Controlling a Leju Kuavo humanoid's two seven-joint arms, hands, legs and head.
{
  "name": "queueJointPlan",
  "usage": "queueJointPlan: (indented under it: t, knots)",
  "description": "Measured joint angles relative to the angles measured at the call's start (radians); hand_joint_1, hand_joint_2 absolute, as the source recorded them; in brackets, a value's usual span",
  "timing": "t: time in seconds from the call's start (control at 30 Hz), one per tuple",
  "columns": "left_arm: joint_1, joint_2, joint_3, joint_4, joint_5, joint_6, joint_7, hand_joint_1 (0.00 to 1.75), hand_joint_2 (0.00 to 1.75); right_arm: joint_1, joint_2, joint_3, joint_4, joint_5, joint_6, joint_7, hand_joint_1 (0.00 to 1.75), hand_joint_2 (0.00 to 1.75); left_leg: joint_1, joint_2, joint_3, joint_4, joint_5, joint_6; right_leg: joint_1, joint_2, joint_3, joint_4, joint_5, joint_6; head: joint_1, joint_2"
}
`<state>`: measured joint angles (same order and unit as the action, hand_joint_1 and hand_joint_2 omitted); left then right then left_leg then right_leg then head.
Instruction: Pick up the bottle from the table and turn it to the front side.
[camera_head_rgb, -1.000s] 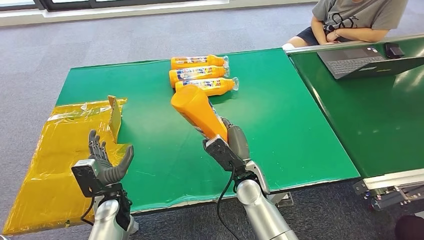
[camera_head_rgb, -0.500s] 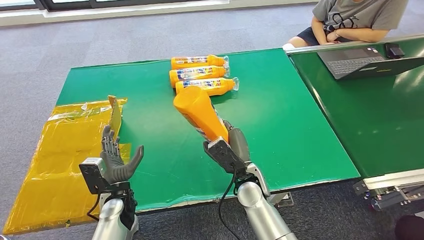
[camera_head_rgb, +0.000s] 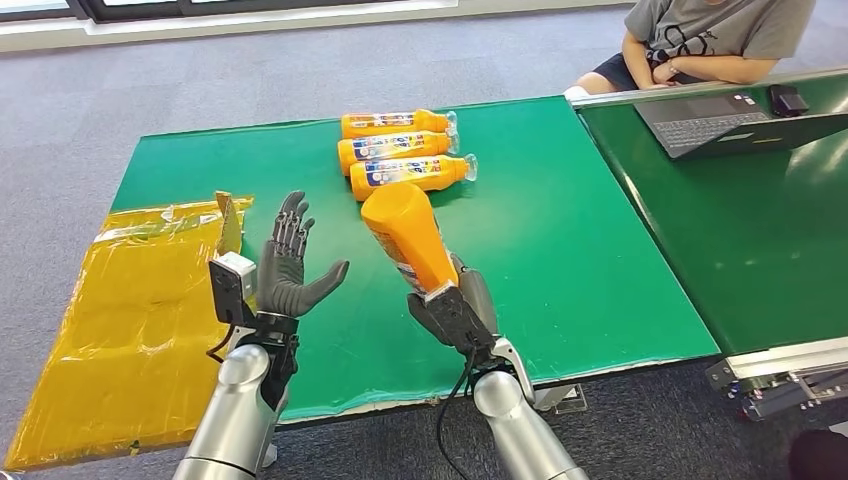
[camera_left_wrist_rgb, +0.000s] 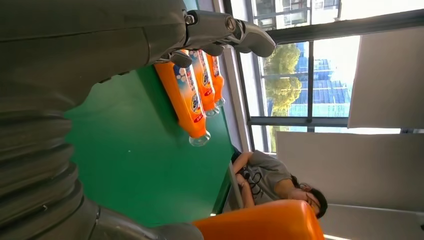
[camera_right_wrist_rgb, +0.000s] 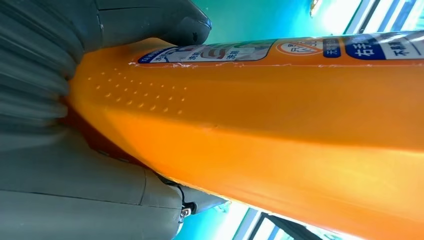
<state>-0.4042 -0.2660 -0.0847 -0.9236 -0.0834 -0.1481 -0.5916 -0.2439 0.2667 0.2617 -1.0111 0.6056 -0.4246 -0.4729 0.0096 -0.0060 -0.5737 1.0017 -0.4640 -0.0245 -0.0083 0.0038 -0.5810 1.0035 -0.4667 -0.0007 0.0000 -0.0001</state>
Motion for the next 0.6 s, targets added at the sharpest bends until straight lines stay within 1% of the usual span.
queueJointPlan:
  t: [0.13, 0.27, 0.43, 0.6]
  knots:
    - [-0.005, 0.001, -0.005, 0.000, -0.009, -0.010, 0.006, 0.00, 1.75, 0.000, 0.001, 0.000, 0.012, -0.004, 0.001, -0.004, 1.75, 1.75, 0.000, 0.000, 0.000, 0.000, 0.000, 0.000, 0.000, 0.000, 0.000, 0.000, 0.000, 0.000, 0.000, 0.000]
    - [-0.010, 0.006, -0.020, -0.005, -0.027, -0.044, 0.029, 0.00, 1.75, -0.001, 0.004, 0.001, 0.021, -0.010, 0.012, -0.006, 1.75, 1.75, 0.000, 0.000, 0.000, 0.000, 0.000, 0.000, 0.000, 0.000, 0.000, 0.000, 0.000, 0.000, 0.000, 0.000]
    - [-0.020, 0.017, -0.050, -0.011, -0.045, -0.129, 0.071, 0.00, 1.75, -0.001, 0.007, 0.005, 0.028, -0.019, 0.019, -0.006, 1.75, 1.75, 0.000, 0.000, 0.000, 0.000, 0.000, 0.000, 0.000, 0.000, 0.000, 0.000, 0.000, 0.000, 0.000, 0.000]
    - [-0.028, 0.028, -0.090, -0.003, -0.057, -0.217, 0.080, 0.00, 1.75, -0.001, 0.007, 0.007, 0.029, -0.022, 0.022, -0.006, 1.75, 1.75, 0.000, 0.000, 0.000, 0.000, 0.000, 0.000, 0.000, 0.000, 0.000, 0.000, 0.000, 0.000, 0.000, 0.000]
